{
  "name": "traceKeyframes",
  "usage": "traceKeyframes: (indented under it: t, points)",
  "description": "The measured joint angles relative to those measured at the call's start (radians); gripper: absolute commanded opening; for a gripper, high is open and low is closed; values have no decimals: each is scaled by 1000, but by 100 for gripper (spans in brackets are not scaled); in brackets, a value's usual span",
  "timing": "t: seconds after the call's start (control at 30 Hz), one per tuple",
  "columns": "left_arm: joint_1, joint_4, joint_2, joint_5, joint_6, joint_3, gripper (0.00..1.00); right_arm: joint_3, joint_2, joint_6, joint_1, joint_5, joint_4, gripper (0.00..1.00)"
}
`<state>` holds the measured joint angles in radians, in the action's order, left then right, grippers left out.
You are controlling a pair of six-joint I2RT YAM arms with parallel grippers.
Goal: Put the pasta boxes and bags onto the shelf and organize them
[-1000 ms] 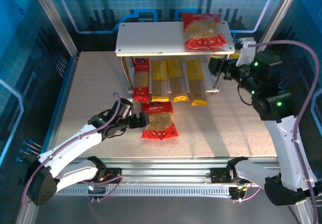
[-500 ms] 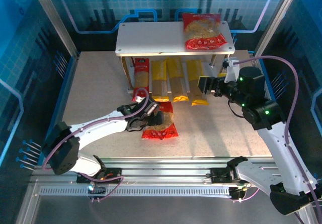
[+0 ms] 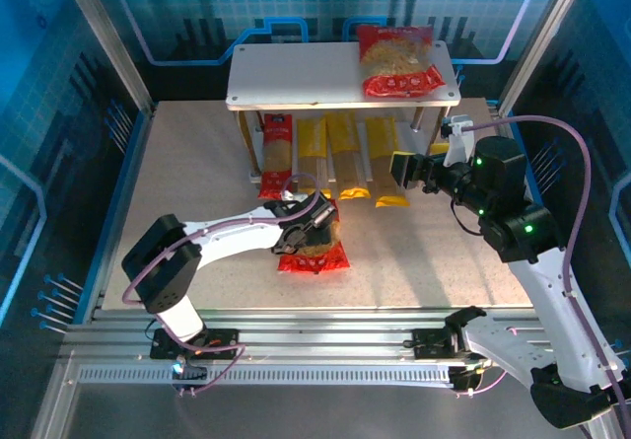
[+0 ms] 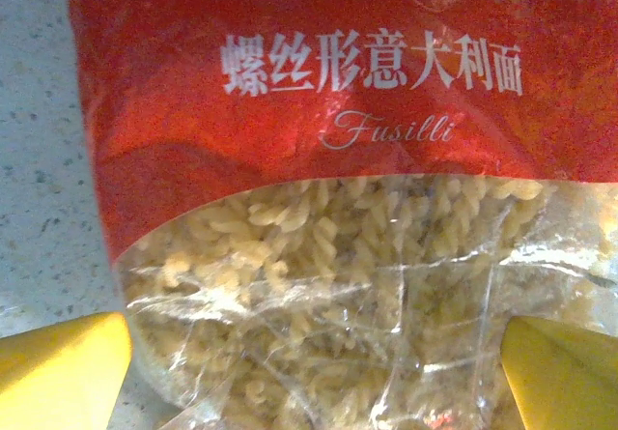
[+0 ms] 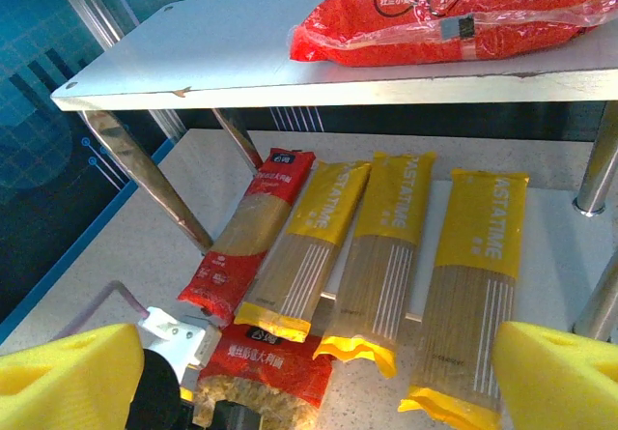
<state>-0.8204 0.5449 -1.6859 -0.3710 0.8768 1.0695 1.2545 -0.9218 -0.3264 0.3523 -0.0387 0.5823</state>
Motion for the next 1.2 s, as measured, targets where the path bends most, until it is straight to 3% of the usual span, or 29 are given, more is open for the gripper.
traceKeyframes:
  t: [0.33, 0.4, 0.6, 0.67, 0.93, 1.13, 1.2]
  points:
    - [-1, 0, -111, 1, 8, 77, 99, -14, 0, 10, -20, -28, -8, 94]
    - [-1, 0, -119, 1, 7, 80, 95, -19, 5, 13, -27, -32, -8, 94]
    - [0, -28, -129, 26, -19, 80, 66, -32, 24, 13, -50, -46, -8, 94]
    - [2, -42, -128, 36, -31, 77, 23, -33, 30, 13, -55, -49, -9, 95]
    - [12, -77, -101, 69, -79, 64, 18, -49, 51, 12, -63, -49, -16, 95]
    - [21, -112, -52, 146, -148, 11, 1, -52, 70, 11, -66, -48, -16, 95]
    - [19, -117, -15, 195, -171, -24, 0, -56, 79, 8, -66, -48, -17, 94]
